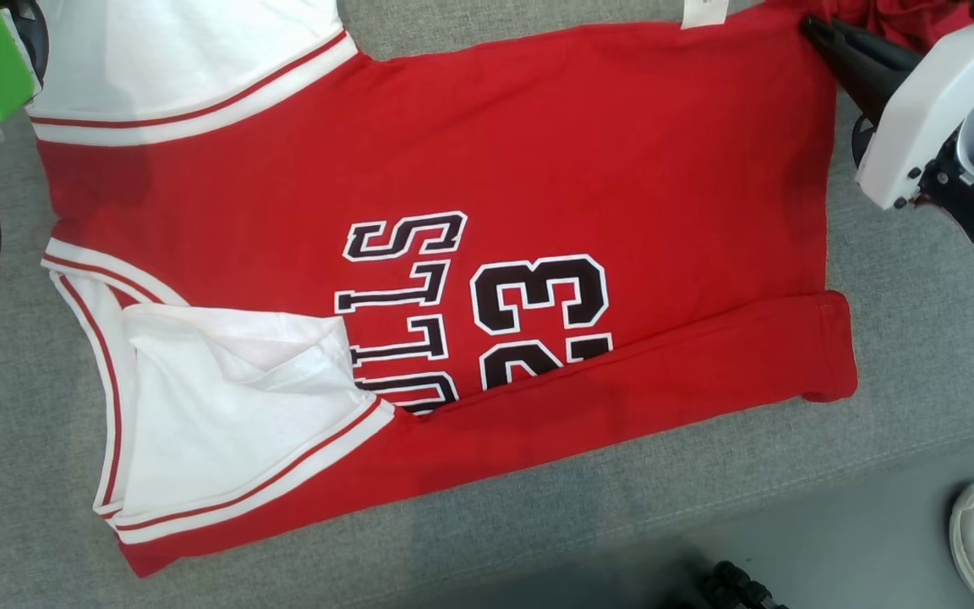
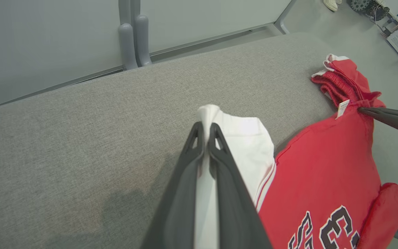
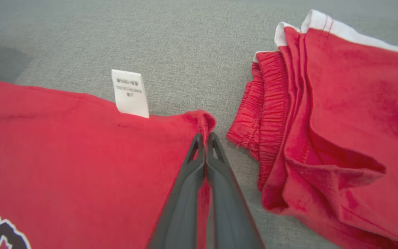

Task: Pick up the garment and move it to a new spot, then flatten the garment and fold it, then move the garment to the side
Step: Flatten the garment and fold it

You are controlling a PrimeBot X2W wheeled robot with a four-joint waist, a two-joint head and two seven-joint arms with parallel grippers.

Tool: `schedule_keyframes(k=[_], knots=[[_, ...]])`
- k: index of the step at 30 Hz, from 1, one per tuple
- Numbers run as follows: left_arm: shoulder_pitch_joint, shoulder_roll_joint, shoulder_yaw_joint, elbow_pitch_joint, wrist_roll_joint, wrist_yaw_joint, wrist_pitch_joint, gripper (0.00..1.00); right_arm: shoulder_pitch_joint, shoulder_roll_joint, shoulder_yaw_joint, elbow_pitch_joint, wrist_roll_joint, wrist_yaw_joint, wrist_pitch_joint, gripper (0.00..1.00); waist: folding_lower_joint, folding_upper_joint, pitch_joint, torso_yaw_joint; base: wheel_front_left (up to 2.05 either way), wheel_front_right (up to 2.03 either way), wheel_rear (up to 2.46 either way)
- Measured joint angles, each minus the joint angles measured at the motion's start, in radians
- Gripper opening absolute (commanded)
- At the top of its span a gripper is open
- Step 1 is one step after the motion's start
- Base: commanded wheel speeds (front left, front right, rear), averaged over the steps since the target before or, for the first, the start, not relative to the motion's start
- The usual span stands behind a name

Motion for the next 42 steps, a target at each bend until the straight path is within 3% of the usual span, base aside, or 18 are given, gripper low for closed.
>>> schedule_keyframes(k=[15,32,42], knots=[[0.093,0.007,0.015,-0.088,-0.036,0.0,-0.007,0.0,0.078,-0.026,0.0,-0.042,0.005,0.0,0.0,0.0,0.0,0.0,-0.04,0.018,0.0,0.0,0.0],[0.329,0.035,0.038,-0.274,-0.089,0.002,-0.03,0.0,0.239,-0.097,-0.015,-0.094,0.021,0.0,-0.009,0.0,-0.0001,0.0,-0.111,0.043,0.0,0.0,0.0],[0.449,0.026,0.046,-0.41,-0.116,0.038,-0.04,0.0,0.285,-0.129,-0.025,-0.147,0.022,-0.001,-0.009,0.0,0.0,0.0,-0.124,0.081,0.0,0.0,0.0]])
